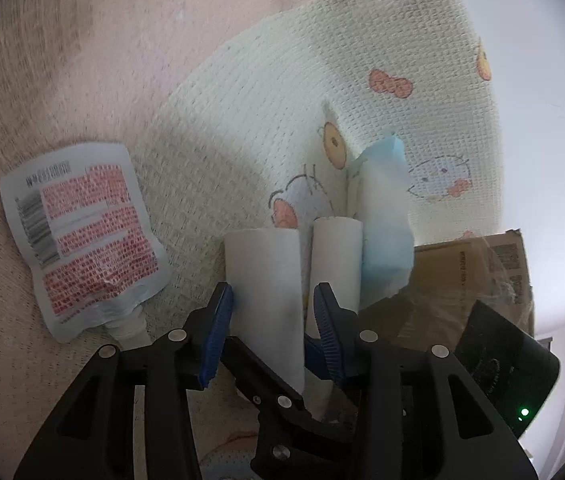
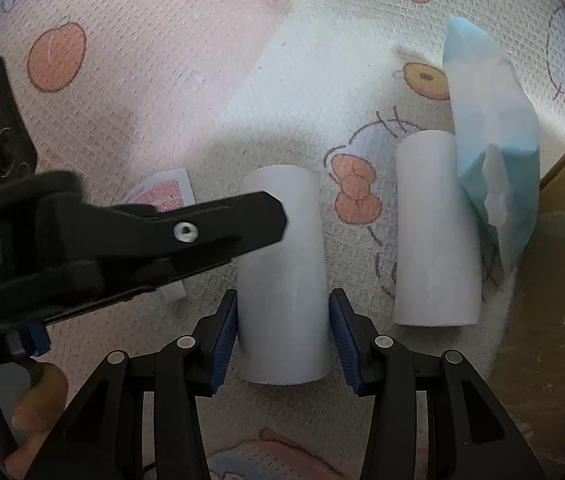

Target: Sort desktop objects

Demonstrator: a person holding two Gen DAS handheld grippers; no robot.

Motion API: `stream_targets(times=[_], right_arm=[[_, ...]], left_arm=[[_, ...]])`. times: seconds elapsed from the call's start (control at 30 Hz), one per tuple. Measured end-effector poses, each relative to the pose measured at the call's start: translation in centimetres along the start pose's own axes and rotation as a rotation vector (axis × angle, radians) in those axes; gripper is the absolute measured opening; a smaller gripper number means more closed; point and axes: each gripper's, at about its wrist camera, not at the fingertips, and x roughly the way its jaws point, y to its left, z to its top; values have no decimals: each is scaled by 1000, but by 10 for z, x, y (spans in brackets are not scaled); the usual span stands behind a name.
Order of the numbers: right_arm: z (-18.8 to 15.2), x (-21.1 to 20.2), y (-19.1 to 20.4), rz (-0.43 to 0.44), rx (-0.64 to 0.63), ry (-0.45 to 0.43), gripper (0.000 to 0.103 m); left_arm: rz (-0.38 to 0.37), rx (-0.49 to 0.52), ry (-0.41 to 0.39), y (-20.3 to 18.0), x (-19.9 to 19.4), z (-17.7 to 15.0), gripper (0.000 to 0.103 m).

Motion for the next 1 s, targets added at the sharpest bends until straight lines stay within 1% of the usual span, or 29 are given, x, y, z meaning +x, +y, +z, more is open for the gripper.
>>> stream_targets(times=[0.1,0.17,0.23,0.47,0.6,0.73,0.9,1.0], right_arm=[[-1,3,1,-6,-13,10,42],[-1,3,3,-17,-26,2,41],[0,4,3,-19,-33,2,40],[4,6,2,-20,-35,5,40],[9,-1,3,-10,-30,-17,40],[17,-18,7,4,-42,-76,40],[24,-40,19,22,-66,-137,41],[35,-49,19,49,-50,-145,41]], left_arm=[[-6,-7,12,1,7,-1,45],[-7,-16,18,3,11,-2,46],[-33,-33,12,7,14,-3,46],[-33,3,-6,2,10,-4,46],[-46,69,-73,-11,-3,-5,46],[-49,143,-151,-28,-22,-6,46],[-8,243,-232,-53,-47,-7,46],[4,280,-273,-65,-62,-6,46]])
